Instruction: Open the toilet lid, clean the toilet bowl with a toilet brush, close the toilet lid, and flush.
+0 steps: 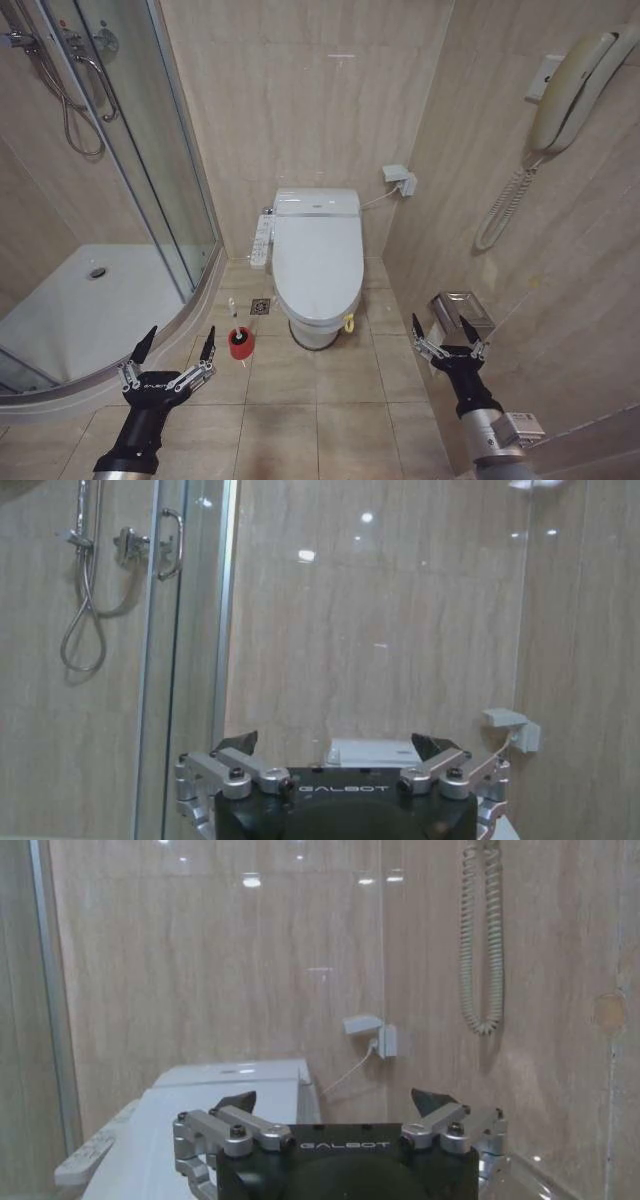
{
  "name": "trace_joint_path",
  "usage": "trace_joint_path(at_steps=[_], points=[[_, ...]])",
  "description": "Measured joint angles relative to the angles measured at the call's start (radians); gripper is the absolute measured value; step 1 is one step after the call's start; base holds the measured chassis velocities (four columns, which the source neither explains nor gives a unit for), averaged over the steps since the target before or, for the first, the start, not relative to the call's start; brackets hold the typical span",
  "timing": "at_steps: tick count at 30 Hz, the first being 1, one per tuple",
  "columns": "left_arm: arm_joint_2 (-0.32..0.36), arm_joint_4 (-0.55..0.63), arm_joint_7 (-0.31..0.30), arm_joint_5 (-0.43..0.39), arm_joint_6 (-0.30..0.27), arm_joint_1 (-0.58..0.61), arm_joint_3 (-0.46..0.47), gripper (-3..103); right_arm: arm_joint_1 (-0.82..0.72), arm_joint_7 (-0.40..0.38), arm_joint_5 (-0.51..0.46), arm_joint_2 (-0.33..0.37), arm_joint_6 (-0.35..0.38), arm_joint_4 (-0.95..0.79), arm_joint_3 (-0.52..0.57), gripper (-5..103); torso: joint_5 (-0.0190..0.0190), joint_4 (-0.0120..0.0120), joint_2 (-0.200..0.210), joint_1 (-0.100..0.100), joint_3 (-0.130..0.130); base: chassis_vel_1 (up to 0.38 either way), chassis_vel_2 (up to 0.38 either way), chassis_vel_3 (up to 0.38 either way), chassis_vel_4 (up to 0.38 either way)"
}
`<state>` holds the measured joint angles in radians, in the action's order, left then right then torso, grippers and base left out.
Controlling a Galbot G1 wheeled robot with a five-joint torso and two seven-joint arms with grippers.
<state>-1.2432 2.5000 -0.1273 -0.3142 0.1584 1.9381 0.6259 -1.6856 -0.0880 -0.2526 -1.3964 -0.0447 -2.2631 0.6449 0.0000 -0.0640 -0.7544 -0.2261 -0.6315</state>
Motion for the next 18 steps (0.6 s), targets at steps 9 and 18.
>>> trace_joint_path(at_steps=[9,18], points=[[0.0,0.0,0.0,0.0,0.0,0.0,0.0,100,-0.006,0.003,0.006,-0.006,-0.016,0.003,0.001,100,0.0,0.0,0.0,0.0,0.0,0.0,0.0,0.0,0.0],[0.0,0.0,0.0,0.0,0.0,0.0,0.0,100,0.0,0.003,-0.011,-0.002,0.007,-0.005,-0.005,100,0.0,0.0,0.0,0.0,0.0,0.0,0.0,0.0,0.0]])
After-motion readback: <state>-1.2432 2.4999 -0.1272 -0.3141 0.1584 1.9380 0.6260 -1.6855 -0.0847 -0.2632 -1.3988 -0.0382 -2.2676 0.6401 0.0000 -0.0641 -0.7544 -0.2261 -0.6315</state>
